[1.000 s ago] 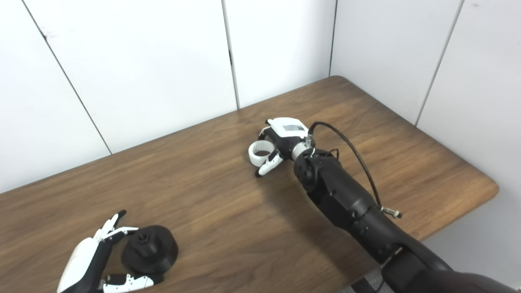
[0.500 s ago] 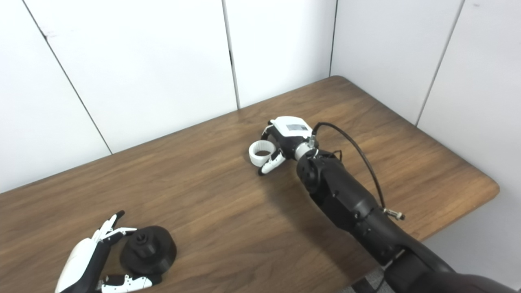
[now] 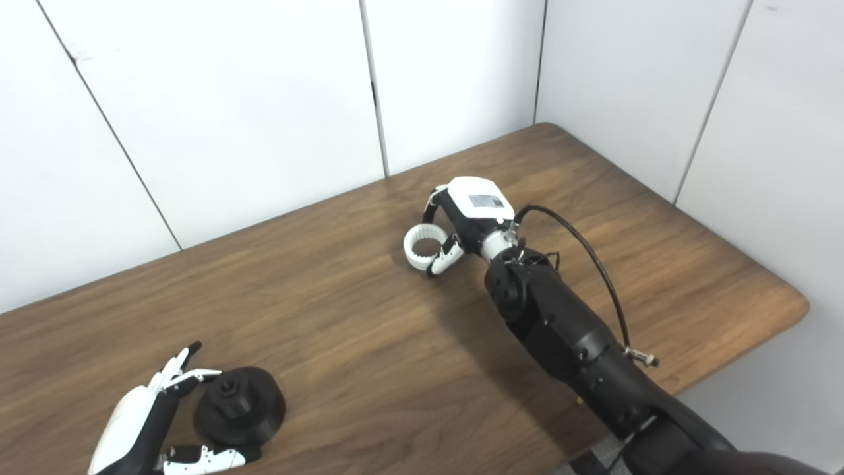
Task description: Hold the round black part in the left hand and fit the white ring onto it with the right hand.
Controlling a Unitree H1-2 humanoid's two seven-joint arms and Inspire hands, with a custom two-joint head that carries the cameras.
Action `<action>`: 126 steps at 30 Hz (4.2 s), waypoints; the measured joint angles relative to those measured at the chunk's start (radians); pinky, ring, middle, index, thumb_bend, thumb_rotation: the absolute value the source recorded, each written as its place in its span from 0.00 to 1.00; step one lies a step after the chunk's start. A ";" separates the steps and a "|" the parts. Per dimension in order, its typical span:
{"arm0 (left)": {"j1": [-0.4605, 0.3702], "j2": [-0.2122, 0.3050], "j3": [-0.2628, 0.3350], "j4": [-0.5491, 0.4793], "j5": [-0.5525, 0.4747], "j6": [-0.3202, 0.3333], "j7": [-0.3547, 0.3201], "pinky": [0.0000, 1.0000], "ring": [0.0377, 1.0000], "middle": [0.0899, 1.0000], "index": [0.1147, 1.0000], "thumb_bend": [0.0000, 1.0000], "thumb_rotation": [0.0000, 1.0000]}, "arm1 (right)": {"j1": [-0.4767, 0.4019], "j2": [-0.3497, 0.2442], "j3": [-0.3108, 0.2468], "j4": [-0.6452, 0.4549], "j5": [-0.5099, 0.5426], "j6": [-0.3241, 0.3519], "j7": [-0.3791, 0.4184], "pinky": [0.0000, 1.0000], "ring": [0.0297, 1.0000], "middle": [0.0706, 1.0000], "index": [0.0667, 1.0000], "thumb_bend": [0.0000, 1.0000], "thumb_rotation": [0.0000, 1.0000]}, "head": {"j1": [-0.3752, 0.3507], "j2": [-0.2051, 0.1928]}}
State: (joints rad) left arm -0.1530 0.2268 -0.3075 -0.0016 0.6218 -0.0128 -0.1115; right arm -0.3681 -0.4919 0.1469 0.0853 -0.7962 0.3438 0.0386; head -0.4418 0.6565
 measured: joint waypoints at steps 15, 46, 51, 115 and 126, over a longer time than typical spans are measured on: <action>0.000 -0.001 0.003 -0.001 0.003 0.000 -0.004 1.00 1.00 1.00 0.58 0.96 0.32 | 0.007 0.020 -0.043 -0.173 0.010 -0.008 -0.054 0.89 0.87 0.87 0.46 0.52 0.15 | 0.006 0.006; -0.001 -0.016 0.002 -0.017 0.020 0.040 -0.009 1.00 1.00 1.00 0.58 0.95 0.29 | 0.390 0.214 -0.059 -0.631 -0.056 -0.050 -0.024 0.85 0.84 0.83 0.46 0.52 0.15 | 0.070 0.043; -0.001 -0.022 0.000 -0.022 0.033 0.044 -0.009 1.00 1.00 1.00 0.57 0.96 0.30 | 0.404 0.239 -0.059 -0.635 -0.054 -0.082 -0.024 0.85 0.85 0.83 0.46 0.52 0.15 | 0.214 0.063; -0.012 -0.112 -0.049 -0.044 0.128 0.132 -0.017 1.00 1.00 1.00 0.57 0.95 0.33 | 0.269 0.326 0.118 -0.494 -0.075 -0.196 0.159 0.82 0.82 0.83 0.46 0.52 0.15 | 0.420 0.120; -0.012 -0.112 -0.061 -0.059 0.130 0.157 -0.022 1.00 1.00 1.00 0.57 0.94 0.33 | 0.252 0.337 0.130 -0.473 -0.079 -0.195 0.161 0.83 0.83 0.84 0.46 0.52 0.15 | 0.428 0.126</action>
State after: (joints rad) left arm -0.1650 0.1143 -0.3685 -0.0607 0.7514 0.1447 -0.1331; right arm -0.1159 -0.1548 0.2773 -0.3873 -0.8750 0.1486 0.1997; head -0.0138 0.7823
